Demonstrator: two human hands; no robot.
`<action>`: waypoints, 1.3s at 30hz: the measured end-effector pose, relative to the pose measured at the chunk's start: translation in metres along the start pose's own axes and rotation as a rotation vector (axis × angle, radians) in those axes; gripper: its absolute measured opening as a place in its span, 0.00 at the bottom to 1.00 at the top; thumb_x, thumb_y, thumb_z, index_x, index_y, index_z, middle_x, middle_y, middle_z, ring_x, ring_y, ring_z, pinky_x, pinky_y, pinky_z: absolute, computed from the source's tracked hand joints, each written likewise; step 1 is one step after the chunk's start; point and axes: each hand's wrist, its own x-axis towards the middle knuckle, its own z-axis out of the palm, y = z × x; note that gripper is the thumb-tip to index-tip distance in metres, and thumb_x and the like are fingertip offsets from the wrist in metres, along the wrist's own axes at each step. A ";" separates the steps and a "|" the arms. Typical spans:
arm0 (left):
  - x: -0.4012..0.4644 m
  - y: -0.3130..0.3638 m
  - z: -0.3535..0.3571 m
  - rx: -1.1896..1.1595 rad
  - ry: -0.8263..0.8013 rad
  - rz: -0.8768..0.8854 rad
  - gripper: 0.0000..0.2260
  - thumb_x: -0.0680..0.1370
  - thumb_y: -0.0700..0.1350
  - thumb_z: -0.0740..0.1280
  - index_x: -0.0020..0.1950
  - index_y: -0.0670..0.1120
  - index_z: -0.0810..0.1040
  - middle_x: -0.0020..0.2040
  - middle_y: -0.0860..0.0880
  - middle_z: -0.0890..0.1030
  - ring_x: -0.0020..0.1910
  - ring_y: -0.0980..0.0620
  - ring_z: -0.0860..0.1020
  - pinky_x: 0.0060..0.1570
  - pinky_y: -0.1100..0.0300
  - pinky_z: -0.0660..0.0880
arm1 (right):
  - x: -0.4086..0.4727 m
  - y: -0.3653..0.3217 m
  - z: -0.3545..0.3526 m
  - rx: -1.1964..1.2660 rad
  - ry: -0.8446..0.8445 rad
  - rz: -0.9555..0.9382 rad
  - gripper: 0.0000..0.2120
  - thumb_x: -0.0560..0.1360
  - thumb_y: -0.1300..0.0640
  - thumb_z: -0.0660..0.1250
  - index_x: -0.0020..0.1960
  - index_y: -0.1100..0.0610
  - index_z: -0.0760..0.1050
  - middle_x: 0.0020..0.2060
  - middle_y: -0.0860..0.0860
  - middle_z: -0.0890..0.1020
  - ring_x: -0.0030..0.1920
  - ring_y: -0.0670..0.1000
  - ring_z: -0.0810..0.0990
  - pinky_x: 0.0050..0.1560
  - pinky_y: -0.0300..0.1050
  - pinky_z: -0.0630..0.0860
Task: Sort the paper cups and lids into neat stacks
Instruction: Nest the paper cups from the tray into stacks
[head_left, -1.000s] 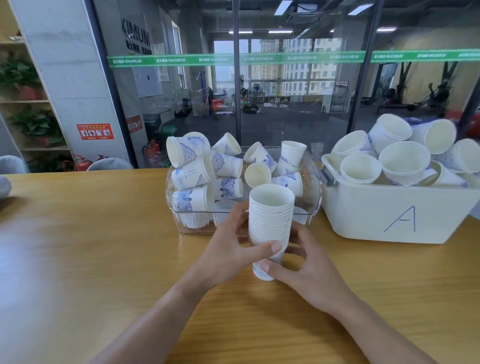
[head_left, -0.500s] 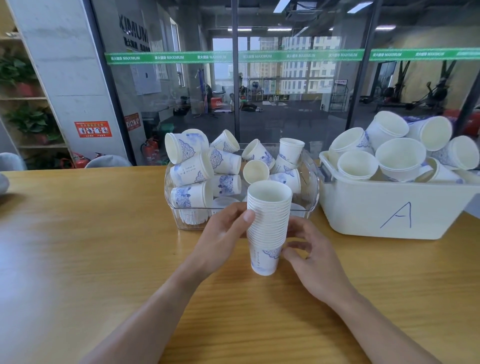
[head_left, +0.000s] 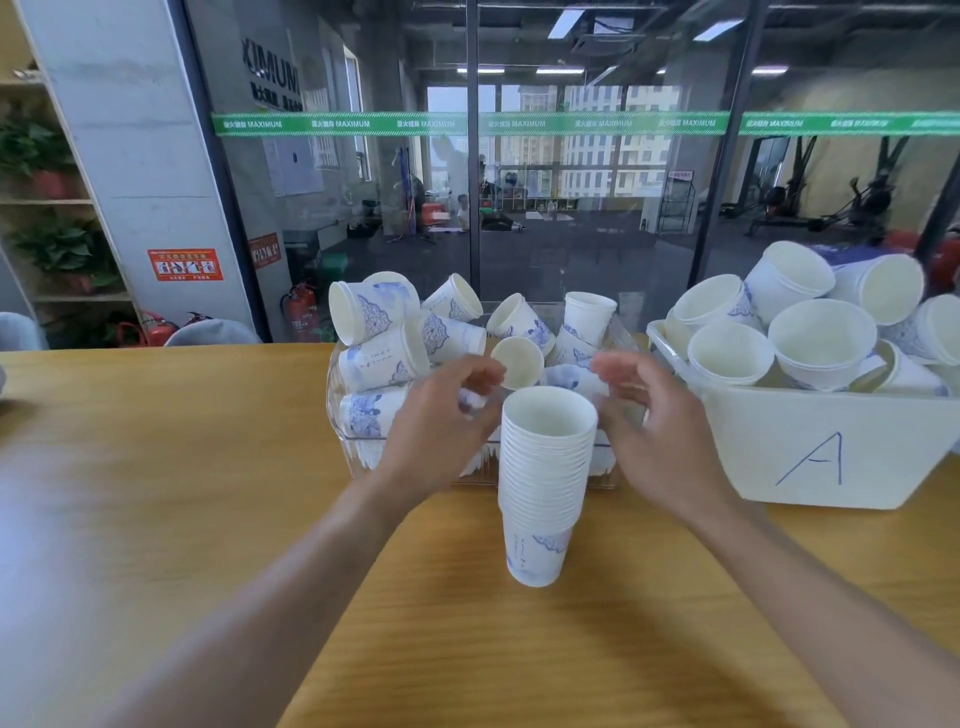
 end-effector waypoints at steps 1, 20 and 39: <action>0.011 0.002 0.000 0.114 -0.021 0.061 0.15 0.79 0.47 0.74 0.64 0.53 0.79 0.58 0.59 0.82 0.56 0.61 0.79 0.54 0.64 0.77 | 0.014 -0.003 -0.002 -0.067 -0.011 -0.027 0.17 0.80 0.60 0.69 0.68 0.51 0.76 0.62 0.43 0.80 0.61 0.42 0.78 0.60 0.29 0.70; 0.118 -0.038 0.050 1.223 -0.250 0.501 0.31 0.76 0.48 0.72 0.77 0.48 0.64 0.68 0.45 0.74 0.65 0.42 0.75 0.67 0.47 0.68 | 0.197 0.027 0.020 -0.803 -0.317 0.289 0.30 0.80 0.42 0.66 0.73 0.61 0.65 0.62 0.59 0.76 0.59 0.61 0.76 0.46 0.51 0.72; 0.069 0.039 -0.028 -0.171 0.021 0.048 0.35 0.74 0.57 0.77 0.77 0.54 0.66 0.62 0.56 0.80 0.57 0.61 0.81 0.49 0.67 0.78 | 0.130 -0.049 -0.029 -0.204 0.027 0.002 0.33 0.73 0.45 0.77 0.74 0.48 0.68 0.62 0.45 0.76 0.59 0.47 0.75 0.48 0.40 0.72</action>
